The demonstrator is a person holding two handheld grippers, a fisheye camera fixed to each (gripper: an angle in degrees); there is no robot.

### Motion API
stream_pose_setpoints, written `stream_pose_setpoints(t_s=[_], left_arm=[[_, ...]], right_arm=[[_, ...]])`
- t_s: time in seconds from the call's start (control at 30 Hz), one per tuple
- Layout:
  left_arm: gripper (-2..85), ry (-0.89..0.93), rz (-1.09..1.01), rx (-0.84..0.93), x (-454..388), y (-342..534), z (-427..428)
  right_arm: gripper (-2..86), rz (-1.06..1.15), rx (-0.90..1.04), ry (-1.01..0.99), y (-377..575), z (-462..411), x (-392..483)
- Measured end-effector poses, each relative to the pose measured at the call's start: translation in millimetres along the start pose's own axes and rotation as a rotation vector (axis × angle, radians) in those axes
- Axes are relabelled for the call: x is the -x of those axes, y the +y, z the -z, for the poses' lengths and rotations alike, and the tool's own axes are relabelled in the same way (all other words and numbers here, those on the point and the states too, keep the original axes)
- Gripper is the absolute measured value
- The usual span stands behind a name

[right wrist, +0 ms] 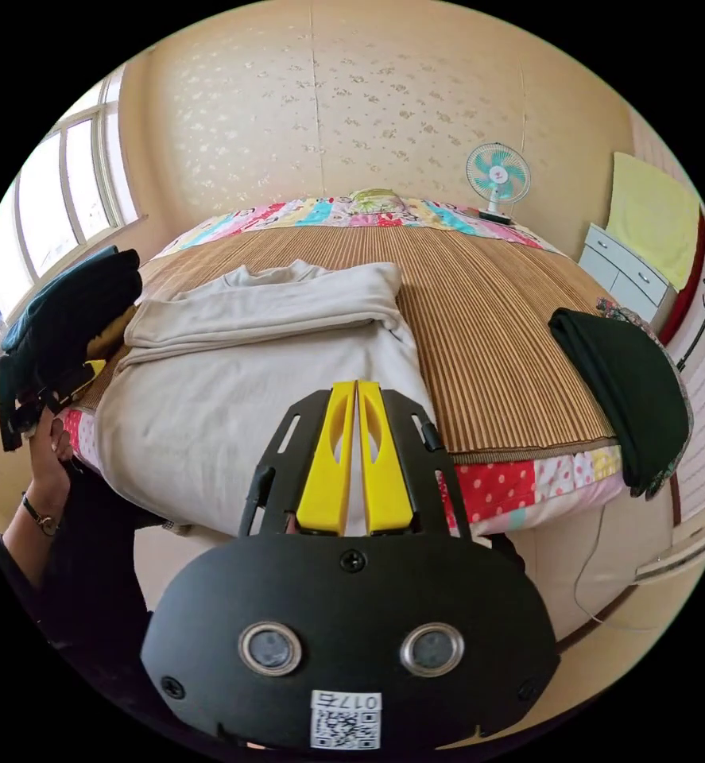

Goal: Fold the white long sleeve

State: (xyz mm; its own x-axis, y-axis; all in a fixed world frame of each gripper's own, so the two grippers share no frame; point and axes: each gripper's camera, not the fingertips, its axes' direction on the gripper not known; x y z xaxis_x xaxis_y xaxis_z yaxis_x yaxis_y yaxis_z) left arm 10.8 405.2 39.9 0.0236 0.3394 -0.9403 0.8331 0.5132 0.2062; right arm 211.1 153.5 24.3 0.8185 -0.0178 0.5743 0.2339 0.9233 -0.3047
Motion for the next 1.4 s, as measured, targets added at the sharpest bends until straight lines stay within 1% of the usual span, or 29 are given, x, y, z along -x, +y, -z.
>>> stream_pose_setpoints(t_s=[0.03,0.1,0.13,0.17,0.23,0.27,0.3,0.37,0.47,0.57,0.7,0.77,0.83,0.9,0.93,0.97,1.0,1.03,1.07,1.1,1.17,1.2,1.23,1.27,1.3,1.33,1.4], left_arm=[[-0.9,-0.024,-0.036,0.012,-20.5,9.5,-1.5],[-0.9,-0.058,-0.076,0.116,-44.3,12.9,-28.9],[-0.9,-0.095,-0.067,0.254,-50.9,8.0,-63.8],[-0.9,-0.117,-0.071,0.315,-57.1,0.0,-85.6],[-1.0,-0.16,-0.084,0.343,-69.3,-21.7,-98.5],[-1.0,-0.185,-0.112,0.411,-77.5,-38.6,-117.8],[-1.0,-0.193,-0.132,0.436,-81.8,-46.4,-127.1],[-1.0,-0.226,-0.219,0.488,-96.2,-70.7,-164.7],[-1.0,-0.275,-0.242,0.498,-106.7,-102.1,-205.8],[-1.0,-0.304,-0.265,0.465,-110.1,-129.6,-238.7],[-1.0,-0.28,-0.246,0.367,-99.4,-143.3,-252.5],[-1.0,-0.331,-0.28,0.361,-114.4,-146.0,-255.1],[-0.9,-0.38,-0.314,0.342,-129.6,-142.1,-247.5],[-0.9,-0.4,-0.285,0.275,-137.3,-133.2,-217.7],[-0.8,-0.39,-0.231,0.165,-140.2,-121.8,-177.1],[-0.6,-0.336,-0.216,0.053,-145.0,-103.2,-127.5],[-0.5,-0.299,-0.223,0.011,-147.5,-92.3,-103.3],[0.0,-0.223,-0.238,-0.035,-149.1,-68.3,-59.5],[1.0,-0.163,-0.213,-0.048,-142.9,-44.0,-22.7],[1.7,-0.139,-0.19,-0.045,-137.1,-31.9,-6.2],[5.0,-0.078,-0.056,0.029,-100.5,6.1,41.4],[5.7,-0.059,-0.021,0.068,-88.8,11.8,48.0],[7.0,-0.019,0.051,0.16,-64.7,19.4,54.9],[10.0,0.027,0.115,0.261,-40.8,24.6,54.9],[11.5,0.055,0.14,0.311,-30.0,26.6,52.3],[12.8,0.11,0.176,0.399,-11.7,30.2,44.3],[14.2,0.194,0.216,0.469,6.5,33.9,30.1]], right_arm=[[0.6,0.023,0.045,0.04,1.0,-5.7,1.5],[0.5,0.044,0.111,0.094,0.7,-19.9,4.8],[0.5,0.045,0.131,0.094,-1.7,-28.5,6.9],[0.5,0.032,0.117,0.092,-7.0,-30.8,8.3],[0.5,0.021,0.14,0.084,-20.2,-41.3,8.5],[0.5,0.034,0.166,0.074,-30.8,-49.5,7.9],[0.5,0.042,0.18,0.067,-36.4,-52.8,7.5],[0.6,0.05,0.25,0.032,-61.3,-64.7,4.5],[0.5,0.007,0.299,-0.015,-90.7,-82.9,-4.8],[0.5,-0.07,0.262,-0.097,-110.3,-102.1,-21.6],[0.5,-0.122,0.257,-0.159,-128.6,-118.5,-37.7],[0.5,-0.12,0.245,-0.151,-133.3,-123.5,-39.4],[0.5,-0.105,0.237,-0.127,-133.4,-123.8,-37.8],[0.5,-0.09,0.223,-0.102,-132.2,-123.0,-36.3],[0.5,-0.083,0.223,-0.091,-132.5,-123.2,-36.4],[0.4,-0.082,0.222,-0.089,-132.6,-123.3,-38.2],[0.4,-0.082,0.22,-0.09,-132.5,-123.2,-39.6],[0.4,-0.087,0.217,-0.1,-132.4,-123.0,-43.6],[0.4,-0.095,0.216,-0.113,-132.5,-123.0,-48.5],[0.3,-0.099,0.215,-0.12,-132.5,-123.0,-51.0],[0.3,-0.111,0.213,-0.142,-132.6,-122.9,-60.2],[0.3,-0.113,0.212,-0.146,-132.5,-122.8,-62.4],[0.4,-0.116,0.21,-0.153,-132.5,-122.5,-66.4],[0.4,-0.118,0.209,-0.156,-132.7,-122.3,-70.0],[0.4,-0.118,0.209,-0.157,-132.8,-122.2,-71.7],[0.4,-0.119,0.209,-0.157,-133.1,-121.9,-74.9],[0.4,-0.117,0.208,-0.153,-133.4,-121.3,-79.4]])
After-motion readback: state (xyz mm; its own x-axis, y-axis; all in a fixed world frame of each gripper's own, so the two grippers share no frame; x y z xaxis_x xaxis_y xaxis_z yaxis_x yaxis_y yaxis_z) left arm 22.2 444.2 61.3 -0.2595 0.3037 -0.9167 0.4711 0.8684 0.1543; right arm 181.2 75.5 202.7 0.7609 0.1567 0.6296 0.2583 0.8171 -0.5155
